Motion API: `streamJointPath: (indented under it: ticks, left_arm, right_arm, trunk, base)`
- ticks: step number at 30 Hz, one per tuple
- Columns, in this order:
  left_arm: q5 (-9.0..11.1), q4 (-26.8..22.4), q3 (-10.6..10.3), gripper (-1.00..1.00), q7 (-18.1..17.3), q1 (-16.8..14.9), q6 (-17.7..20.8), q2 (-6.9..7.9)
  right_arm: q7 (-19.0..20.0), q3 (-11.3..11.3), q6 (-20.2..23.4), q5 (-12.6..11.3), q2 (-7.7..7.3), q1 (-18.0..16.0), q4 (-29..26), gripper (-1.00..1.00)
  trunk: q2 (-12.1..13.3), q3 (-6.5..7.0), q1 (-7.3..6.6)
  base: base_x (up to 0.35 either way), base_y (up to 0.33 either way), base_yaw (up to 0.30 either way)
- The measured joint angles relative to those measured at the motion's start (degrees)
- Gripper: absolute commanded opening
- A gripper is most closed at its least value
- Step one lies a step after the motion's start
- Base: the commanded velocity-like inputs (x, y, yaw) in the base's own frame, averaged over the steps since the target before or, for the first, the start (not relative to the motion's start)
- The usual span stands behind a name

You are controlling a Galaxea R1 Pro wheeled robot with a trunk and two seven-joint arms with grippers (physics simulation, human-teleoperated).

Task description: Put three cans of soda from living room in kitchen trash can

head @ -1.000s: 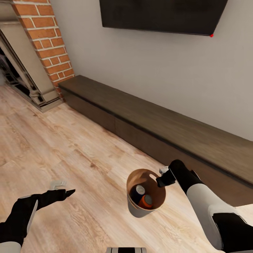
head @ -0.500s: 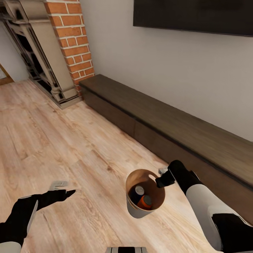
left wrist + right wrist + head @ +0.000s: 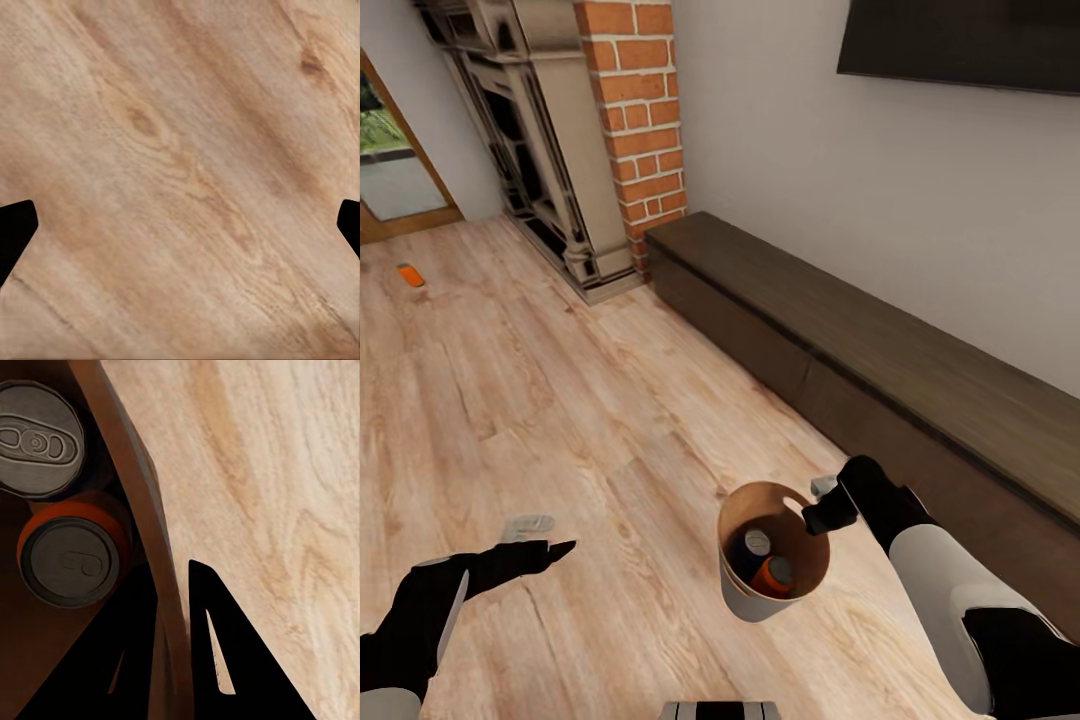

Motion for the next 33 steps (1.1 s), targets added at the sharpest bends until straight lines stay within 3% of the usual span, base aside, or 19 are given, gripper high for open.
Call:
streamJointPath:
  ticks: [26, 27, 28, 33]
  left_arm:
    - [-0.02, 2.45, -0.01, 1.0, -0.02, 0.0, -1.34, 0.04]
    - [-0.02, 2.48, -0.01, 1.0, -0.02, 0.0, -1.35, 0.03]
    - [-0.02, 2.51, -0.01, 1.0, -0.02, -0.01, -1.37, 0.01]
    - [-0.08, 2.53, -0.01, 1.0, -0.02, 0.0, -1.72, 0.0]
  right_arm:
    - [0.06, -0.01, -0.04, -0.3, 0.35, 0.0, -0.01, -1.0]
    - [0.07, -0.02, -0.56, -0.14, 0.35, 0.03, -0.01, -1.0]
    - [0.21, 0.05, -3.92, 0.33, 0.36, 0.36, 0.09, -1.0]
    - [0.53, -0.03, -5.22, -0.4, 0.35, 0.72, 0.01, -1.0]
  trunk:
    - [0.0, -0.55, 0.0]
    - [0.0, -0.55, 0.0]
    - [0.0, -0.56, 0.01]
    - [0.0, -0.55, 0.0]
  base:
    - [0.246, 0.196, 0.206]
    - [0.282, 0.162, 0.009]
    - [0.282, 0.161, 0.007]
    - [0.282, 0.16, 0.002]
